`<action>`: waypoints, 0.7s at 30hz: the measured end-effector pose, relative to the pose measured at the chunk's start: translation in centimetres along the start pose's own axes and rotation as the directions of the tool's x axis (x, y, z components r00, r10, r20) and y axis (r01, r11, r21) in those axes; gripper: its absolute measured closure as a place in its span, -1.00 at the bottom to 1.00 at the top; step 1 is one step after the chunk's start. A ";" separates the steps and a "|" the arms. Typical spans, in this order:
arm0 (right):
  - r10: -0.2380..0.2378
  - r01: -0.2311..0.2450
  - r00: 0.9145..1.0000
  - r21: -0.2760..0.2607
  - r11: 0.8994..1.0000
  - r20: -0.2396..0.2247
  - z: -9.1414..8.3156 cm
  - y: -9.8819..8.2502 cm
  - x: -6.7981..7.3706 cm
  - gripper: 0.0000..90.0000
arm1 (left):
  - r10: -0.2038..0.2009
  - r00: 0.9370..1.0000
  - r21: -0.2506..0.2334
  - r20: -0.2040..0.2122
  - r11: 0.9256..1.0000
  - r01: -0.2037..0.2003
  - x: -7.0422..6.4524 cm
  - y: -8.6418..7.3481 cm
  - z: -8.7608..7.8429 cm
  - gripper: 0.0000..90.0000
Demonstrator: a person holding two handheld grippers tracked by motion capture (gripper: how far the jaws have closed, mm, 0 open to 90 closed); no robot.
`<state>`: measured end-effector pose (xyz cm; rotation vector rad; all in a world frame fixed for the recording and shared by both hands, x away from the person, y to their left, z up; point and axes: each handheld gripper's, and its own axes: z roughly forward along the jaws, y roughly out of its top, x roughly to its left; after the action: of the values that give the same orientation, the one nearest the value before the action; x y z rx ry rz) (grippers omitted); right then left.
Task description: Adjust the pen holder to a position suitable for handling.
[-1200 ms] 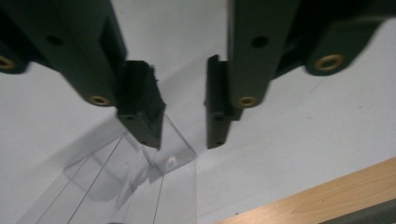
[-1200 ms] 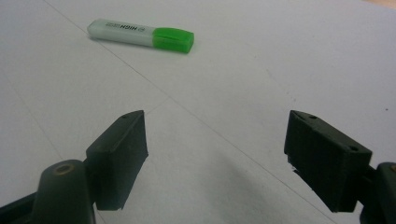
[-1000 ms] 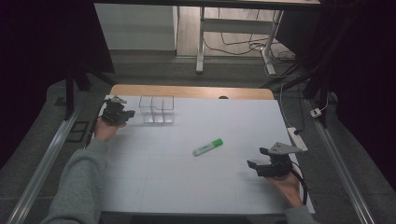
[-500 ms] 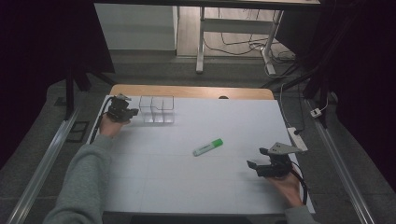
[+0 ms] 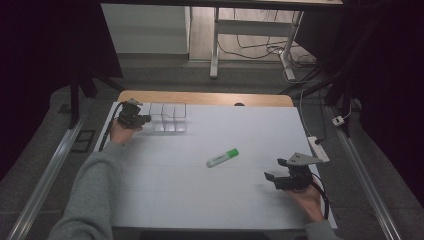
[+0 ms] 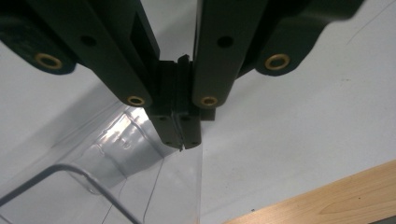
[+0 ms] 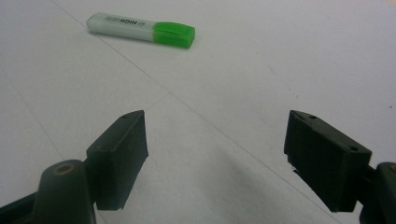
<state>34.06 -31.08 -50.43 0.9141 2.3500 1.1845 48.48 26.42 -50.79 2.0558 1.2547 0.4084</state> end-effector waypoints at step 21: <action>-0.015 0.015 1.000 0.013 1.000 0.015 0.1 0.1 0.1 -0.54 | 0.028 1.000 0.017 0.012 0.999 -0.028 -0.8 0.3 0.7 0.98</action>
<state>34.04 -30.94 -50.43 0.9046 2.3514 1.1535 48.76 25.38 -51.02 2.0892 1.2274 0.3994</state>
